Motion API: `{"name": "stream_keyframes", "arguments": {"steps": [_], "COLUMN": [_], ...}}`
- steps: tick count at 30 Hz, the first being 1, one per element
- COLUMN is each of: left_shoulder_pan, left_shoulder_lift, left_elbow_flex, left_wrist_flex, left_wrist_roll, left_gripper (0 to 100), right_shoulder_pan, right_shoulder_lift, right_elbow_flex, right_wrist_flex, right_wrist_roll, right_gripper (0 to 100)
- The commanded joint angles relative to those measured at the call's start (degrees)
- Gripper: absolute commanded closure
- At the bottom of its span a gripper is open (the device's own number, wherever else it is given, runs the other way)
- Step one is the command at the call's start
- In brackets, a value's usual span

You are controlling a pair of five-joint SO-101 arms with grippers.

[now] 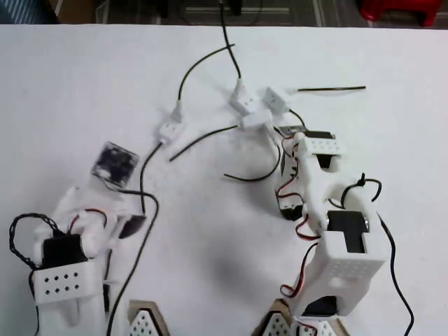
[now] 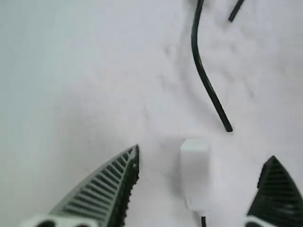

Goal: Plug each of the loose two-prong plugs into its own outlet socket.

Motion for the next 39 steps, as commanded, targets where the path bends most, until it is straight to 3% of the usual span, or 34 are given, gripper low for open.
{"name": "stream_keyframes", "arguments": {"steps": [1, 9, 13, 23, 29, 32, 35, 39], "left_shoulder_pan": [-0.92, -0.92, -1.01, -3.91, -5.67, -5.14, -2.59, -1.36], "left_shoulder_lift": [-0.75, -0.75, 0.13, 27.38, 34.51, 37.05, 39.43, 39.78], "left_elbow_flex": [-0.44, -0.7, 0.0, -9.93, -10.2, -9.32, -8.26, -8.26], "left_wrist_flex": [1.41, 1.93, -2.2, -3.78, -3.6, -5.01, -8.09, -7.91], "left_wrist_roll": [7.47, 10.99, 10.99, 10.99, 10.81, 10.37, 7.21, 8.97], "left_gripper": [61, 62, 62, 62, 62, 67, 78, 93], "right_shoulder_pan": [-0.13, -0.13, -0.13, -0.13, -0.13, -0.13, -0.13, -0.13], "right_shoulder_lift": [-0.31, -0.13, -0.04, 0.04, 0.04, 0.04, 0.04, 0.04], "right_elbow_flex": [0.35, 0.09, 0.0, 0.0, 0.0, 0.0, 0.0, 0.0], "right_wrist_flex": [-1.54, -1.71, -1.71, -3.03, -3.03, -3.03, -3.3, -3.3], "right_wrist_roll": [-0.7, -0.79, -0.79, -3.08, -3.08, -3.25, -3.52, -3.52], "right_gripper": [97.8, 97.8, 97.8, 97.8, 97.8, 97.8, 97.8, 97.8]}}
